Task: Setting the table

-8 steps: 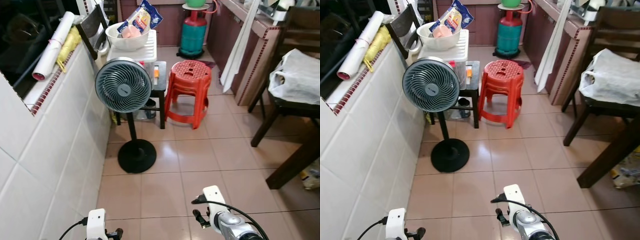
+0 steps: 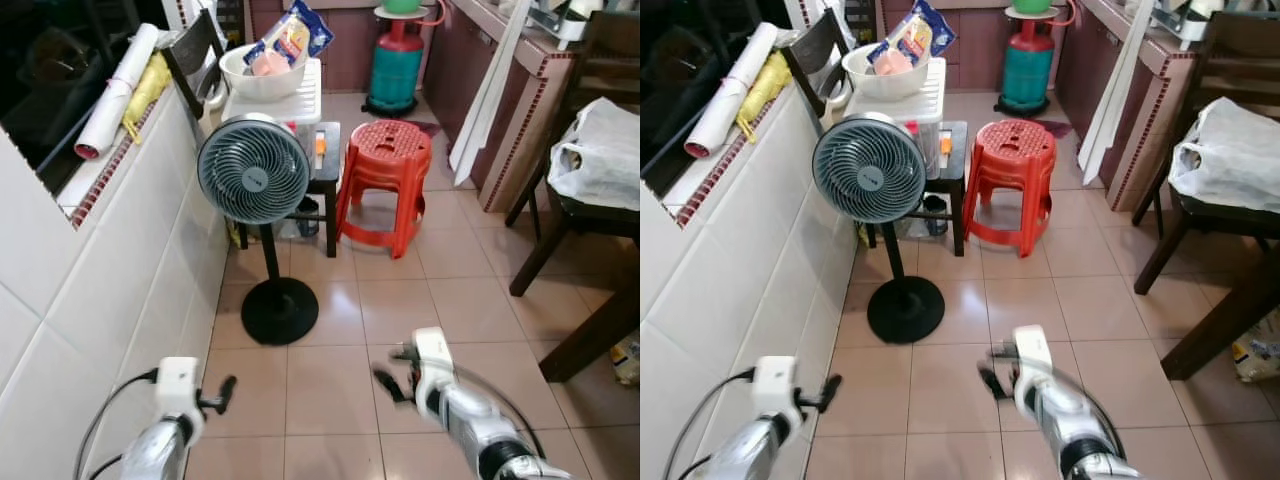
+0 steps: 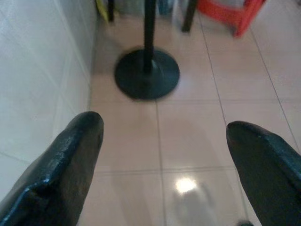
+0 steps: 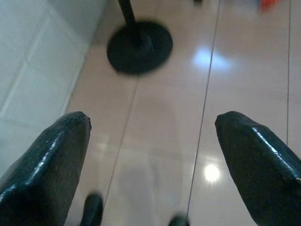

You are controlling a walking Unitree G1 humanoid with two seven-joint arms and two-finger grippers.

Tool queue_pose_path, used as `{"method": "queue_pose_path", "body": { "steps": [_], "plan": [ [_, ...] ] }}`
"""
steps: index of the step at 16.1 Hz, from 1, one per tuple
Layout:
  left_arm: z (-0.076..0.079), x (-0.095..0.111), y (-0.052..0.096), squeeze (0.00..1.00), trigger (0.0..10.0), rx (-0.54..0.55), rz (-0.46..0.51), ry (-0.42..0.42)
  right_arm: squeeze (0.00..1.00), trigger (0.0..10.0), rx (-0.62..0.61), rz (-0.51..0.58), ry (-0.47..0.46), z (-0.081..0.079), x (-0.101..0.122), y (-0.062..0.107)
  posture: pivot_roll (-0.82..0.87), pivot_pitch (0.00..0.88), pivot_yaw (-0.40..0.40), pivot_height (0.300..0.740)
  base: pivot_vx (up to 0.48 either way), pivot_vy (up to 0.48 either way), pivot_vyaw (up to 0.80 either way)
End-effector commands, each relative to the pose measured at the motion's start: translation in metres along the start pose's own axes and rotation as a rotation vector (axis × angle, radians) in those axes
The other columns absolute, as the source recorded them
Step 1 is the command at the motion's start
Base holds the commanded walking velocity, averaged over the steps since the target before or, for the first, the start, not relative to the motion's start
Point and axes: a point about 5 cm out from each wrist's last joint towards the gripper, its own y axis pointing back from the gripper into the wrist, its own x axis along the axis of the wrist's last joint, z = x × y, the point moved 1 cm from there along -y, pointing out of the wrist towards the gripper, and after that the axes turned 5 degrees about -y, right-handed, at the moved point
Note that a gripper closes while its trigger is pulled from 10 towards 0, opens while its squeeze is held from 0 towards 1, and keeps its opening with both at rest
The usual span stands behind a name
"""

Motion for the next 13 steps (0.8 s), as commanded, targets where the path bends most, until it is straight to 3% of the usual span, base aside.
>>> {"method": "queue_pose_path", "body": {
  "steps": [1, 2, 3, 4, 8, 11, 13],
  "plan": [
    [0.004, 0.017, 0.006, 0.0, 10.0, 0.005, 0.091, -0.006, 0.0, 10.0, 0.05, 0.084, -0.027, -0.001, 0.02, 0.0, 0.02, 0.0, 0.018, 0.74, 0.0, 0.0, 0.0],
    [0.007, 0.026, 0.012, 0.0, 10.0, 0.019, 0.138, -0.003, 0.0, 10.0, 0.065, 0.127, -0.027, -0.001, 0.029, 0.001, 0.02, 0.0, 0.02, 0.74, 0.0, 0.0, 0.0],
    [0.014, 0.037, 0.017, 0.0, 10.0, 0.016, 0.209, -0.059, 0.0, 10.0, 0.03, 0.206, 0.028, 0.003, 0.04, 0.005, 0.02, 0.0, 0.021, 0.74, 0.0, 0.0, 0.0],
    [0.019, 0.044, 0.023, 0.0, 10.0, 0.02, 0.248, -0.108, 0.0, 10.0, 0.012, 0.245, 0.011, 0.01, 0.047, 0.012, 0.03, 0.0, 0.022, 0.74, 0.0, 0.0, 0.0],
    [0.015, 0.041, 0.032, 0.0, 10.0, 0.077, 0.232, -0.025, 0.0, 10.0, -0.047, 0.339, 0.021, 0.021, 0.05, 0.031, 0.01, 0.0, 0.033, 0.74, 0.0, 0.0, 0.0],
    [0.022, 0.053, 0.029, 0.0, 10.0, 0.019, 0.248, -0.111, 0.0, 10.0, -0.078, 0.359, 0.013, 0.019, 0.039, 0.047, -0.04, 0.009, 0.06, 0.74, 0.0, 0.0, 0.0],
    [0.029, 0.061, 0.026, 0.0, 10.0, -0.031, 0.257, -0.101, 0.0, 10.0, -0.097, 0.373, -0.001, 0.02, 0.034, 0.059, -0.06, 0.038, 0.069, 0.74, 0.0, 0.0, 0.0]
  ]
}}
